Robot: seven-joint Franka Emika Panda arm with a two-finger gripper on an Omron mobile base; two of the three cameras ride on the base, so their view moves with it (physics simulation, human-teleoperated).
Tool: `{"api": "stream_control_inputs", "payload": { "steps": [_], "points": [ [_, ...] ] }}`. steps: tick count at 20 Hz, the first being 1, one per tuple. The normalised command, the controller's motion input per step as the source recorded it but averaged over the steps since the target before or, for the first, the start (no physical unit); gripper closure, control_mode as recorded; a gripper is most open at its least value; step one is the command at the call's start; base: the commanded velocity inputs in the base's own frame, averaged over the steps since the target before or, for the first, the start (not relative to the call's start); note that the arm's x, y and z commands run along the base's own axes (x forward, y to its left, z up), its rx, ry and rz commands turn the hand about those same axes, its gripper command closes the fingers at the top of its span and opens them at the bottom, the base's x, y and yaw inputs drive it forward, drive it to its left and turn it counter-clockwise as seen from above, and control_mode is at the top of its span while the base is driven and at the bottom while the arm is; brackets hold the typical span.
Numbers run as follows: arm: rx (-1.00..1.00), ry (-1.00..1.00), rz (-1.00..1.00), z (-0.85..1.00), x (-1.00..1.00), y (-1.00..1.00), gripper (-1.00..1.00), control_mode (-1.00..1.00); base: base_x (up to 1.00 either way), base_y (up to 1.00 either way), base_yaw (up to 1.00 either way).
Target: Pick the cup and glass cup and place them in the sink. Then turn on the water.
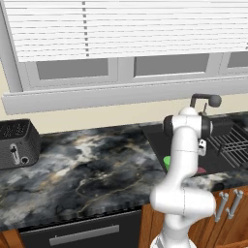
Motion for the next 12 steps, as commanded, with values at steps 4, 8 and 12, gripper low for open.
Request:
{"api": "stream_control_inputs", "payload": {
  "steps": [4,8,12],
  "points": [
    [0.0,0.0,0.0,-0.34,0.0,-0.05,1.0,-1.0,0.0,0.0,0.0],
    [0.0,0.0,0.0,-0.08,0.0,0.0,1.0,-1.0,0.0,0.0,0.0],
    [0.0,-0.03,0.0,0.0,-0.01,0.0,1.0,-1.0,0.0,0.0,0.0]
  ]
}}
